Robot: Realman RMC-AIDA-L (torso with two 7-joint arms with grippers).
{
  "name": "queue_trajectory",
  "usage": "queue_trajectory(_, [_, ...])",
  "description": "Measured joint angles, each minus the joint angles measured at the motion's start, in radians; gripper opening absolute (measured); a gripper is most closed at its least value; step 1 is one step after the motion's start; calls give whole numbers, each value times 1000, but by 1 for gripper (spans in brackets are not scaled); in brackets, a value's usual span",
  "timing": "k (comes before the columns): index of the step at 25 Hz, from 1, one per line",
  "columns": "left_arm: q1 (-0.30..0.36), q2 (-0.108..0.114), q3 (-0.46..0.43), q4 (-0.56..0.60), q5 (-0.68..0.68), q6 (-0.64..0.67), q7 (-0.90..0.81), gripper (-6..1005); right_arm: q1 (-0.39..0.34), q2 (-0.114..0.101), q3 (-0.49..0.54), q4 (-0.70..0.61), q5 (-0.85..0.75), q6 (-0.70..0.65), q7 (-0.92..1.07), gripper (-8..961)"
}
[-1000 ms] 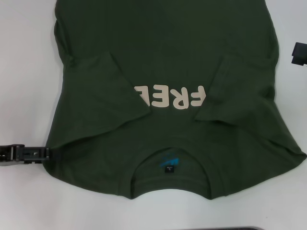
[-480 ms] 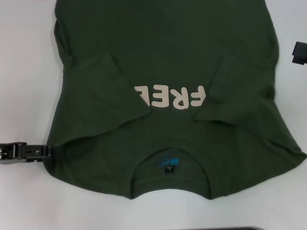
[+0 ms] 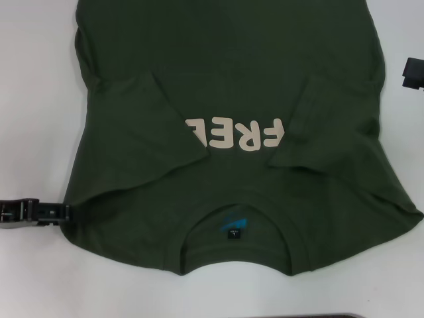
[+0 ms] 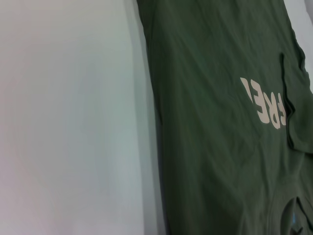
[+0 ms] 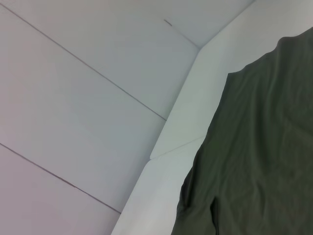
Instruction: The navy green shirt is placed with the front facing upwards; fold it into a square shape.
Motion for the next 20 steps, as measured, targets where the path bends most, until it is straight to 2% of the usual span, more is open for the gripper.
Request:
queue_trajectory(3, [-2, 0, -2, 0, 1, -5, -1, 683, 0, 0, 0, 0, 0, 1, 1, 883])
queue_trajectory(9, [-5, 0, -2, 0, 2, -8, -1, 465, 1, 0, 0, 0, 0, 1, 1, 883])
queue_trajectory(17, [-9, 0, -1, 0, 5, -26, 2, 291, 3, 0, -1, 2, 0, 2, -4, 883])
queue_trajectory(20, [-9, 0, -2, 0, 5, -30, -1, 119, 3, 1, -1, 3, 0, 3, -4, 883])
